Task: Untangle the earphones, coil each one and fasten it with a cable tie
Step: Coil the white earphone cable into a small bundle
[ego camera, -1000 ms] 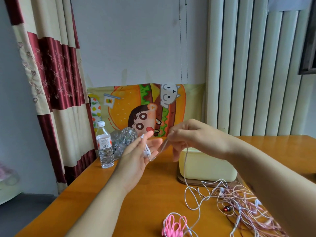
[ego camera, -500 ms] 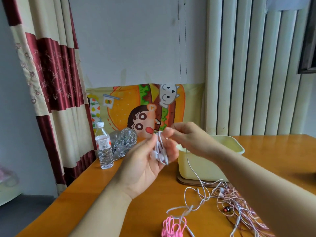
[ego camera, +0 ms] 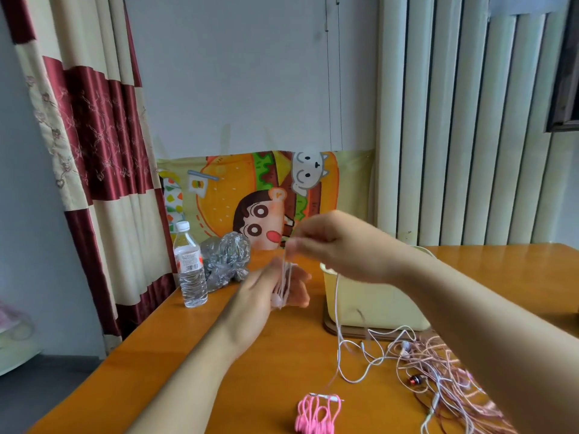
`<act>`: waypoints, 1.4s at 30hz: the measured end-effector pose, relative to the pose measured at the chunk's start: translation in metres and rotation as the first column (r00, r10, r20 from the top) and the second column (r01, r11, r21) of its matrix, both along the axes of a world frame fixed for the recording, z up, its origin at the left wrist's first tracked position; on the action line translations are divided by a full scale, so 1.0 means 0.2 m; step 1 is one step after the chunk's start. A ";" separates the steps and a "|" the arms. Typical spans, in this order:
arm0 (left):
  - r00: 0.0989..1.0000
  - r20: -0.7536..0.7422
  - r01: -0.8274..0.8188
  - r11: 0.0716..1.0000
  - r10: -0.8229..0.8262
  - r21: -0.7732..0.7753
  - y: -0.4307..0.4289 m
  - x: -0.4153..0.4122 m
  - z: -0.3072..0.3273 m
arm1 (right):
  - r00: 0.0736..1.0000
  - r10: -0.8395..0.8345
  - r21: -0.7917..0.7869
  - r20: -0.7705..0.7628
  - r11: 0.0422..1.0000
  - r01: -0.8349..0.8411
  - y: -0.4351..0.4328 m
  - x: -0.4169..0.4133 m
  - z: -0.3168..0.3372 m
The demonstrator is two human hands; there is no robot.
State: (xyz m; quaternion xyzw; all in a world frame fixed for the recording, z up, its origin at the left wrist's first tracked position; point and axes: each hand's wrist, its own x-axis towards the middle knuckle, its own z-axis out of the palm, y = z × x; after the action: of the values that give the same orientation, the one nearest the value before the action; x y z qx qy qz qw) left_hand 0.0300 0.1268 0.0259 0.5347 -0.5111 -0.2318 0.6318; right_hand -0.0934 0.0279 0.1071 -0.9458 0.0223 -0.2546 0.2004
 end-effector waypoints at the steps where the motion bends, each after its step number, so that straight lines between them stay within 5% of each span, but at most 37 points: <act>1: 1.000 0.012 0.001 1.000 -0.001 -0.008 0.00 -0.02 0.00 | 0.998 -0.037 0.038 0.046 0.999 0.035 -0.02 0.02 0.00; 4: 0.997 -0.026 0.068 0.996 -0.069 -0.057 0.01 -0.06 0.03 | 0.990 -0.103 0.139 0.091 0.986 0.090 -0.08 0.05 -0.05; 7: 0.950 -0.222 0.179 0.965 -0.220 -0.191 0.02 -0.10 0.09 | 0.993 -0.099 0.234 0.058 0.969 0.083 -0.11 0.07 -0.15; 10: 0.921 -0.333 0.091 0.942 -0.204 -0.324 0.00 -0.07 0.13 | 0.996 -0.077 0.167 -0.032 0.983 0.082 -0.07 0.06 -0.24; 16: 0.989 -0.112 -0.116 0.976 0.096 -0.185 -0.03 0.05 0.09 | 0.942 -0.019 -0.030 -0.334 1.000 0.009 0.06 0.00 -0.22; 24: 0.997 -0.038 0.058 0.996 -0.060 -0.072 -0.03 0.00 0.02 | 0.995 0.064 -0.069 -0.080 0.995 -0.070 0.11 -0.05 0.02; 32: 0.963 -0.201 0.142 0.972 -0.179 -0.186 -0.05 -0.02 0.03 | 1.000 -0.014 0.008 -0.002 1.000 0.014 0.09 -0.05 0.02; 38: 0.880 -0.369 0.218 0.944 -0.301 -0.249 -0.04 -0.04 0.05 | 0.995 0.055 0.054 -0.078 0.997 -0.051 0.13 -0.04 0.00; 42: 0.855 -0.430 0.200 0.949 -0.290 -0.242 -0.04 -0.07 0.05 | 0.998 -0.040 0.134 0.051 0.990 0.033 0.06 -0.02 0.01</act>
State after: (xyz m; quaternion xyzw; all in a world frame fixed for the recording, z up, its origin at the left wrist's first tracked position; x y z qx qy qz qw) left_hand 0.0156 0.1194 0.0358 0.3324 -0.4306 -0.3811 0.7476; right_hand -0.0972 0.0395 0.1098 -0.9226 0.0509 -0.2815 0.2589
